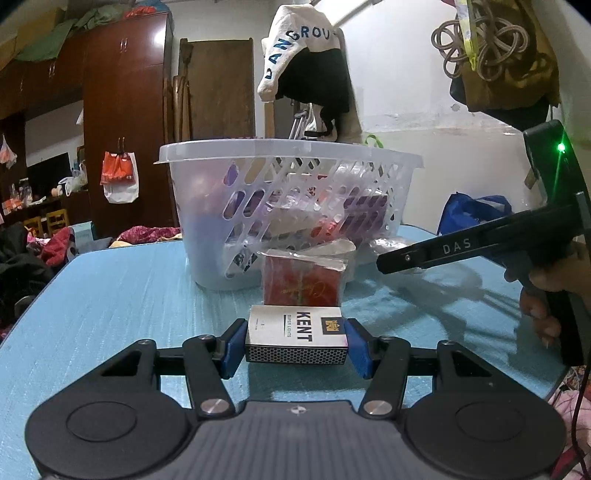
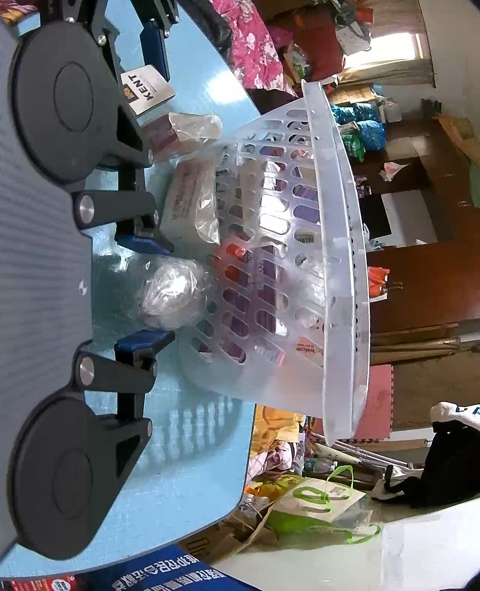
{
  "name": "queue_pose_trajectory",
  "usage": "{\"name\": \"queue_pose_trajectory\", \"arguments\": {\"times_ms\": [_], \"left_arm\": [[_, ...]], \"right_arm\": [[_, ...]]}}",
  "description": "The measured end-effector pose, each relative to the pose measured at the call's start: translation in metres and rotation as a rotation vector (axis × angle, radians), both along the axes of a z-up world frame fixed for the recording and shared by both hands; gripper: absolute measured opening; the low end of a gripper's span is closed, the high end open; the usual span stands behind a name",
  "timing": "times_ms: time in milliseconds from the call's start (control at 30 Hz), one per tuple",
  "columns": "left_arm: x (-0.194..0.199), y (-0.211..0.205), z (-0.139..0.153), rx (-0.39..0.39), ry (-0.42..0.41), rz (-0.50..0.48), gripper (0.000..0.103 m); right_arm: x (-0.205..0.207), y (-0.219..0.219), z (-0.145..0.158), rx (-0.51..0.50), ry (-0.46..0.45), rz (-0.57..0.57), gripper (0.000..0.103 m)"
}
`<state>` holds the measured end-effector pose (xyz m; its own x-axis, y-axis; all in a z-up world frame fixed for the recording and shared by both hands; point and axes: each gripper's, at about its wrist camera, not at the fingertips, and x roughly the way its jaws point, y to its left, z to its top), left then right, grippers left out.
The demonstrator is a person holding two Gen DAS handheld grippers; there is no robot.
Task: Organize objects
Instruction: 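Grasp the KENT box with the left tool while the right tool grasps a clear bag, then lift both items over the white basket and open both tools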
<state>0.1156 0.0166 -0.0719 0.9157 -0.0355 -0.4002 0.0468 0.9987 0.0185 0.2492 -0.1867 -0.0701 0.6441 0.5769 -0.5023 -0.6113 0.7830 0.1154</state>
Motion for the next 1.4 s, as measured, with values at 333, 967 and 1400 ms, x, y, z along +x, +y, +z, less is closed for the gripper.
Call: {"name": "queue_pose_trajectory", "arguments": {"times_ms": [333,967,1400], "left_arm": [[-0.006,0.003,0.005,-0.017,-0.022,-0.008,0.060],[0.016,0.016,0.125,-0.154,-0.198,-0.042,0.060],[0.143,0.031,0.135,-0.198,0.017,0.134,0.092]], "right_arm": [[0.000,-0.005,0.001,0.023,-0.003,-0.014,0.047],[-0.037,-0.019,0.109,0.157,-0.294,0.010,0.047],[0.031,0.020,0.112,0.080,-0.239,-0.030,0.091]]}}
